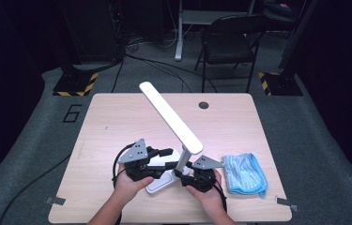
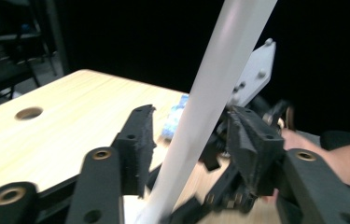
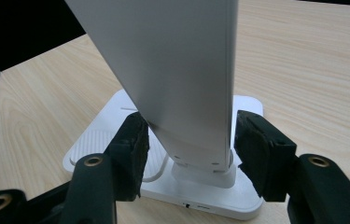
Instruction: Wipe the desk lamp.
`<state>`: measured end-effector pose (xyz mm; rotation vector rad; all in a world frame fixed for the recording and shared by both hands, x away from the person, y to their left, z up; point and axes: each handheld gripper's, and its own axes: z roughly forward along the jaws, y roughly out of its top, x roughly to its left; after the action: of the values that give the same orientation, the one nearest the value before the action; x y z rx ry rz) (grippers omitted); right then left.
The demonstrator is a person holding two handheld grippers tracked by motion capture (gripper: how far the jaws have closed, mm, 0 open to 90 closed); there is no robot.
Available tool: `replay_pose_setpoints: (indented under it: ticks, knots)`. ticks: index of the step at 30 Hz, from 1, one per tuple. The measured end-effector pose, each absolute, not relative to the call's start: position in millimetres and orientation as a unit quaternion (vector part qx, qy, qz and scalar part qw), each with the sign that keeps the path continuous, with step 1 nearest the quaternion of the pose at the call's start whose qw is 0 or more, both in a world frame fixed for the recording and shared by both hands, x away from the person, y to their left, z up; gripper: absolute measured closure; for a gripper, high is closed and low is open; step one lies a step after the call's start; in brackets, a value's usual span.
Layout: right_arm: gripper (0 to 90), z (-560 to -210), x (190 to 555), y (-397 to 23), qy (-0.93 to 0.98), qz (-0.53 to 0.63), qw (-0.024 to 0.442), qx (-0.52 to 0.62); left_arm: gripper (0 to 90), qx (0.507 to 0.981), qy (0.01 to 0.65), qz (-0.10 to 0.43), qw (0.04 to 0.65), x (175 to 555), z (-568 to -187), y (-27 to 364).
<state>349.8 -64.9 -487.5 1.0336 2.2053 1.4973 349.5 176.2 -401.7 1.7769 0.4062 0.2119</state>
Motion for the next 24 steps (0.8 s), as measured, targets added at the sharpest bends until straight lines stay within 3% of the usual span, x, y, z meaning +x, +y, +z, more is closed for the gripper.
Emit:
replay_pose_setpoints:
  ticks: [17,24]
  knots:
    - [47.0,-480,353,-73,0.742,0.516,0.160,0.396,40.0,0.774,0.249,0.132,0.568,353,-432,215]
    - [49.2,-480,359,-74,0.760,0.514,0.169,0.360,38.9,0.778,0.269,0.132,0.553,357,-452,219]
